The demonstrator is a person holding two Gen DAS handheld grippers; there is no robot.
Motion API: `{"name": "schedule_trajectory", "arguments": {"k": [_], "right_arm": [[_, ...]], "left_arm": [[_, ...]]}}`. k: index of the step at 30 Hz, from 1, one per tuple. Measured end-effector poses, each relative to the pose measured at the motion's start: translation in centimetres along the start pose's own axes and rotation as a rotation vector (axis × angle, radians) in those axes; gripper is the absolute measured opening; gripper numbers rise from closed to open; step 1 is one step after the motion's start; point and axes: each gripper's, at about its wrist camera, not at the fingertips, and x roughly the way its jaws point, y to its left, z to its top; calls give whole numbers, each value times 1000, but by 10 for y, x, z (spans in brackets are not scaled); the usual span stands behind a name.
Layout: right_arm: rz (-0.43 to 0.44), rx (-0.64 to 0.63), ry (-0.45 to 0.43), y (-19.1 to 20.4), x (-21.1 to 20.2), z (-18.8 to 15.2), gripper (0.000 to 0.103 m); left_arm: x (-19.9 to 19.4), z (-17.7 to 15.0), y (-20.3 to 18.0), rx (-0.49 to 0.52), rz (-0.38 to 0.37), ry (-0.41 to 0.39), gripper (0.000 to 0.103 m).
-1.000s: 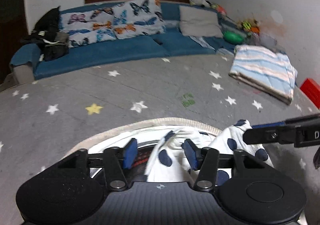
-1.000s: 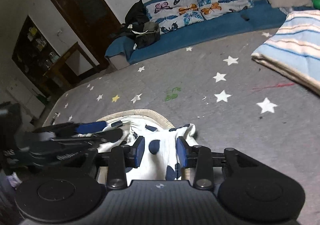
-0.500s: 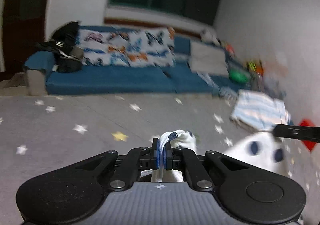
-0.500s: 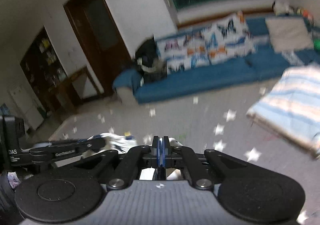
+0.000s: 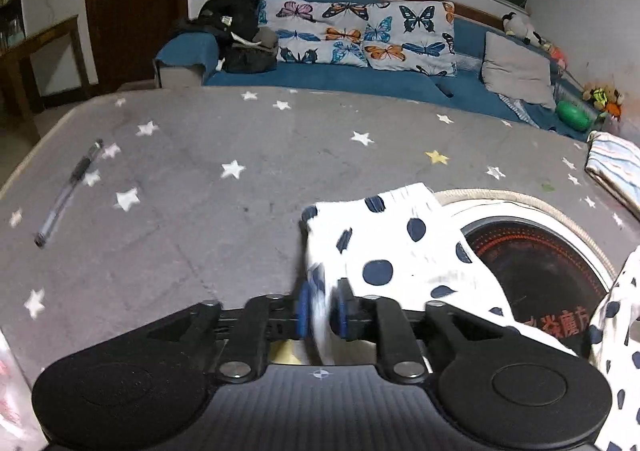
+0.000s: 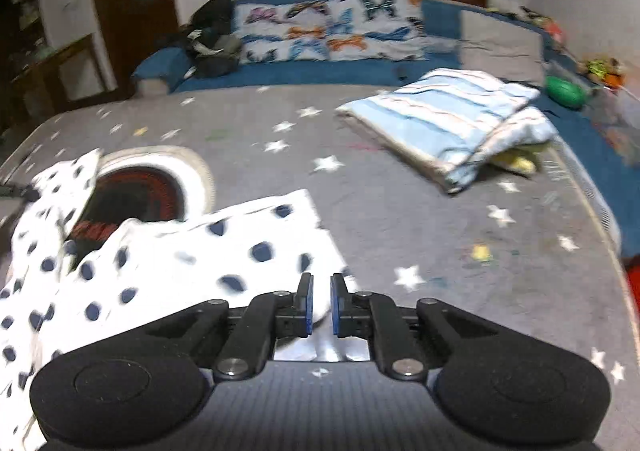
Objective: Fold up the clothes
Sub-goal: 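Lay the trousers flat on the table with both grippers, releasing the waistband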
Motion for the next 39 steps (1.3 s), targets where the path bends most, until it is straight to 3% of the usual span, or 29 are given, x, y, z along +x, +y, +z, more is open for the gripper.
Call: {"name": "schedule_trajectory", "arguments": {"k": [4, 6, 11, 16, 29, 39], "right_arm": [[42, 52, -40, -4, 4, 22, 12], [78, 38, -10, 4, 21, 28, 22], [108, -28, 88, 29, 57, 24, 22], [67, -55, 152, 39, 79, 21, 23], [-16, -141, 76, 45, 138, 73, 39], [-11, -152, 0, 49, 181, 109, 51]], "left_arm": [[-12, 9, -19, 51, -22, -57, 26], [-14, 13, -32, 85, -55, -64, 26], [11, 14, -60, 167, -122, 37, 26], [41, 16, -66, 184, -118, 66, 25], [96, 53, -99, 192, -154, -67, 26], [123, 75, -111, 171, -129, -121, 33]]}}
